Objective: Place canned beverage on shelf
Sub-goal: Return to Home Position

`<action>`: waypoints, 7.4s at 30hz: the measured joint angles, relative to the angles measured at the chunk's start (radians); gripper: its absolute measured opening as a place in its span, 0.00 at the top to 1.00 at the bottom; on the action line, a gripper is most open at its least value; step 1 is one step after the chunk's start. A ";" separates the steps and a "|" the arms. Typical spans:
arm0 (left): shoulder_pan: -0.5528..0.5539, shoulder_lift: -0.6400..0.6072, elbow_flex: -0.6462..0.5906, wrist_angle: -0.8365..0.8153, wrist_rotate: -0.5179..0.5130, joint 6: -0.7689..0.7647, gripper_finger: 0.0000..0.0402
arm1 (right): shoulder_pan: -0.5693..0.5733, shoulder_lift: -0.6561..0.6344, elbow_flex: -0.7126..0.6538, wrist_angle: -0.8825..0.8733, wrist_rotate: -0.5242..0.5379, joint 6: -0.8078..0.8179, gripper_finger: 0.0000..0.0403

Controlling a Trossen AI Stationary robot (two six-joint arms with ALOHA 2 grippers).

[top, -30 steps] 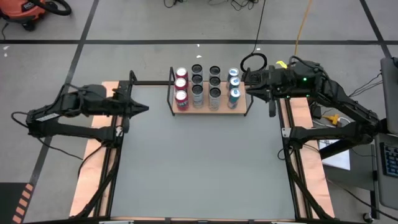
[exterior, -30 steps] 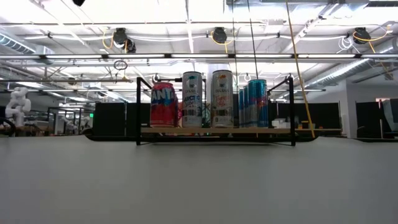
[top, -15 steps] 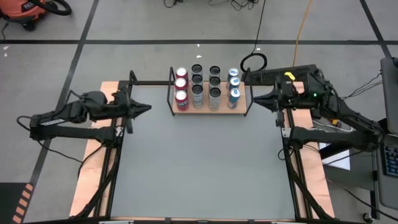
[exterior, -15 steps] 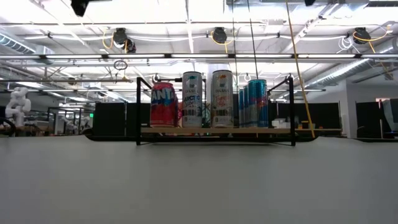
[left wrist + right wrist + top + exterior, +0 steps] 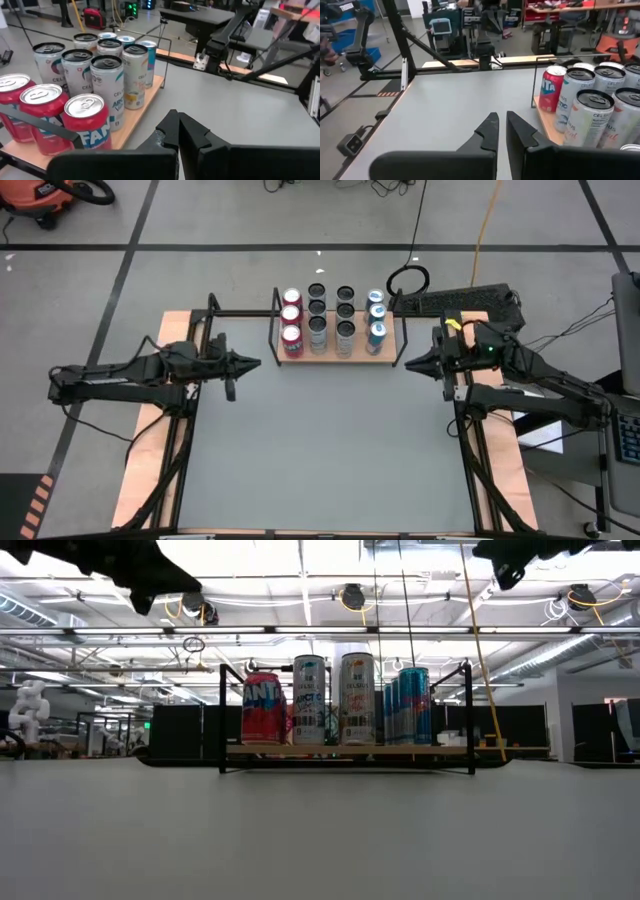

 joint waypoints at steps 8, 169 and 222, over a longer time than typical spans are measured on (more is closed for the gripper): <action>-0.001 0.002 -0.059 0.049 -0.014 -0.029 0.99 | 0.000 -0.013 -0.099 0.128 0.000 -0.027 1.00; -0.039 -0.594 -0.559 0.209 0.202 0.126 1.00 | 0.404 -0.535 -0.724 0.430 0.449 -0.133 1.00; -0.120 -0.594 -0.559 0.199 0.135 0.102 1.00 | 0.404 -0.535 -0.724 0.433 0.447 -0.132 1.00</action>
